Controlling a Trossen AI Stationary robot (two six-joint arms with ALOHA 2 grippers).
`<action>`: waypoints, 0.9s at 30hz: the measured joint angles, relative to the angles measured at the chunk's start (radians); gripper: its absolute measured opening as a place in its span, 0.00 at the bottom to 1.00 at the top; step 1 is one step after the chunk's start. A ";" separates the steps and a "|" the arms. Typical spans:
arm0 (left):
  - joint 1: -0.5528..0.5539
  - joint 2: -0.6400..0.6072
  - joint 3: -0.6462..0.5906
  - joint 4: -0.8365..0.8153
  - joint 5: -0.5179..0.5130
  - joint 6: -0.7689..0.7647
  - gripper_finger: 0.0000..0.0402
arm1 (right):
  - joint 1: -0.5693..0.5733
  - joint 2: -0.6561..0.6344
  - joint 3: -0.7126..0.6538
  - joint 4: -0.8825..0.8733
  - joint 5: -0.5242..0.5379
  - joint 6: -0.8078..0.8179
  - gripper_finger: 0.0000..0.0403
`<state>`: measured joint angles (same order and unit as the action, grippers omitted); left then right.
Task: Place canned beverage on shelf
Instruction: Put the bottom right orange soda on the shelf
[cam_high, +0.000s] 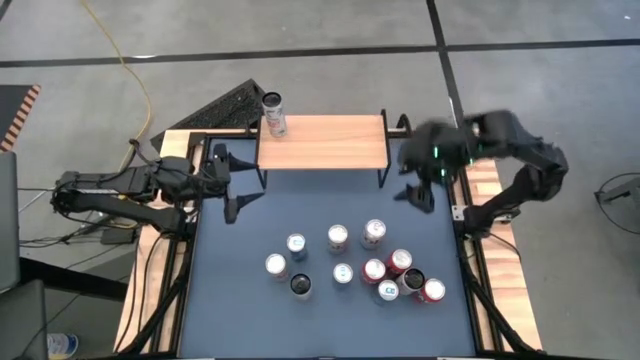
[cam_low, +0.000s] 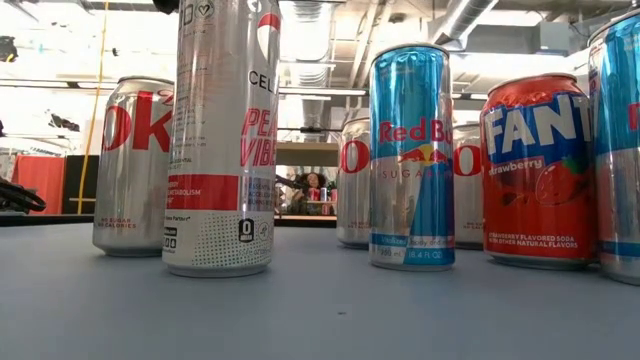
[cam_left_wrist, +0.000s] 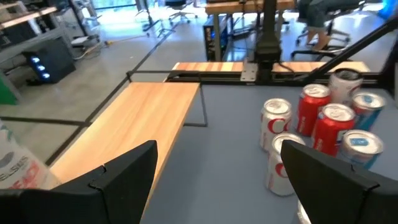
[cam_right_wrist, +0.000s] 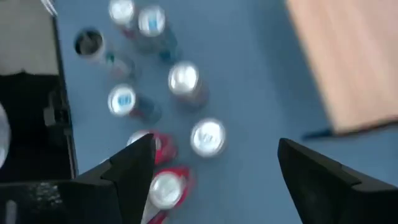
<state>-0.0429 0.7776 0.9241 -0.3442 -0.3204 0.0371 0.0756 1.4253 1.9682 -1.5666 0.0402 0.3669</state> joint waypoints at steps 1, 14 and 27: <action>0.000 0.000 0.000 0.002 0.006 -0.005 0.83 | 0.053 -0.008 -0.043 0.014 0.026 0.049 0.79; 0.000 0.001 0.000 0.002 0.053 -0.041 0.83 | 0.534 0.084 -0.331 0.225 0.259 0.460 0.79; 0.000 0.001 0.000 -0.004 0.107 -0.011 0.83 | 0.758 0.250 -0.339 -0.004 0.384 1.015 0.79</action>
<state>-0.0429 0.7786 0.9241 -0.3481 -0.2134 0.0264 0.8332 1.6751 1.6294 -1.5707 0.4244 1.3819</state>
